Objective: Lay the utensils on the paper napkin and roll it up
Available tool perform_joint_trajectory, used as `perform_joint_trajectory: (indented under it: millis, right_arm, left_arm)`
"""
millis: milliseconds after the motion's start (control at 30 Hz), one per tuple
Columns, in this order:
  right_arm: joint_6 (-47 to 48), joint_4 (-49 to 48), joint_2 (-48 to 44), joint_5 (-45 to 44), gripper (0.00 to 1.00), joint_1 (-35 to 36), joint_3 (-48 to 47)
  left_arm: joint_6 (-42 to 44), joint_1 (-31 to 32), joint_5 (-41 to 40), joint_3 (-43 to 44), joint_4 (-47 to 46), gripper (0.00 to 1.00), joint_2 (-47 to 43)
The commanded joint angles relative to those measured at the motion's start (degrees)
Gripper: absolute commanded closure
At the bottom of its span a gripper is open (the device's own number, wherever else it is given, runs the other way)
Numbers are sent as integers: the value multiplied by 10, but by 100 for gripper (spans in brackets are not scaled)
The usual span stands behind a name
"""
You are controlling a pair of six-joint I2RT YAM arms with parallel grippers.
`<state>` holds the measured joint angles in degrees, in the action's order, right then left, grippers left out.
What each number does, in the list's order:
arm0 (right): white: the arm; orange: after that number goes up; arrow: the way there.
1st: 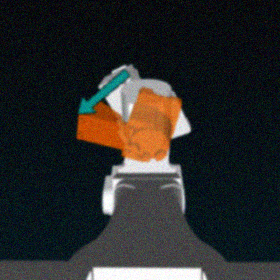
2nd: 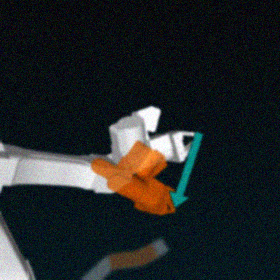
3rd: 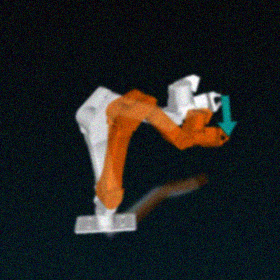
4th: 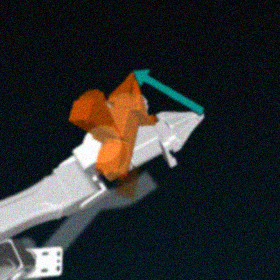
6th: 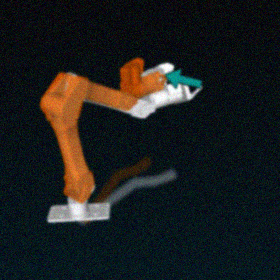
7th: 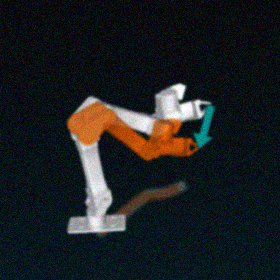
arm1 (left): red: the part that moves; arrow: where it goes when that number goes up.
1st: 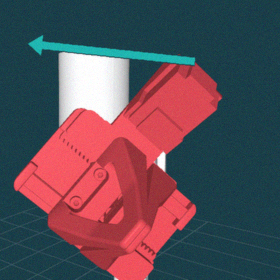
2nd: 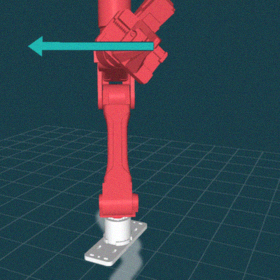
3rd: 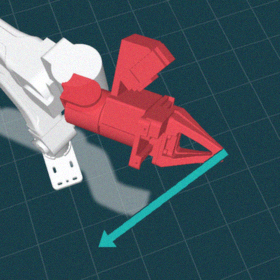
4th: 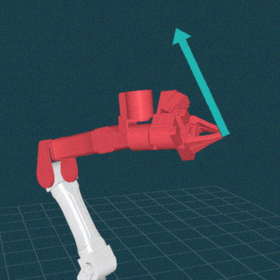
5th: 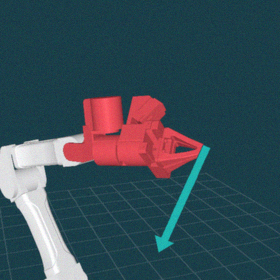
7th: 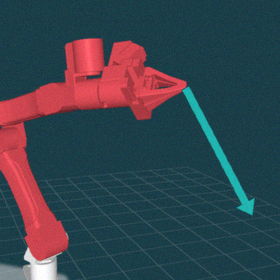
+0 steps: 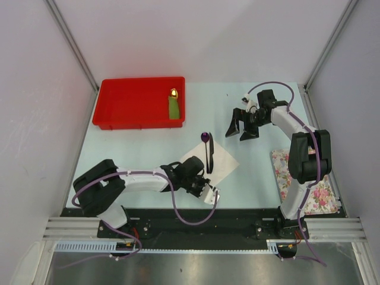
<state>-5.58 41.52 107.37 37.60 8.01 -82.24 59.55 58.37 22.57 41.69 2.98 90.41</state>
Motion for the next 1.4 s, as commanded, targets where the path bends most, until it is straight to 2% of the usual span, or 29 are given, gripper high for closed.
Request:
perform_joint_trajectory:
  millis: [0,100,267,700,900,1133,1367]
  right_arm:
    - [-3,-3,-12,14,2,-2,-5]
    - [-1,-3,-12,20,2,-2,-3]
    - [19,11,-3,51,3,0,-2]
    - [54,2,-12,149,16,8,83]
    - [54,-8,-5,180,27,21,118]
    - [53,-15,4,188,50,52,140]
    - [49,-20,9,195,58,75,145]
  left_arm:
    - [-49,10,46,27,33,100,-27]
    - [-65,8,44,46,50,100,-30]
    - [-75,-29,59,84,69,100,-19]
    - [-125,-108,85,164,48,100,61]
    - [-147,-128,73,164,16,100,89]
    - [-184,-139,44,160,-26,100,103]
    - [-189,-143,26,156,-27,100,110]
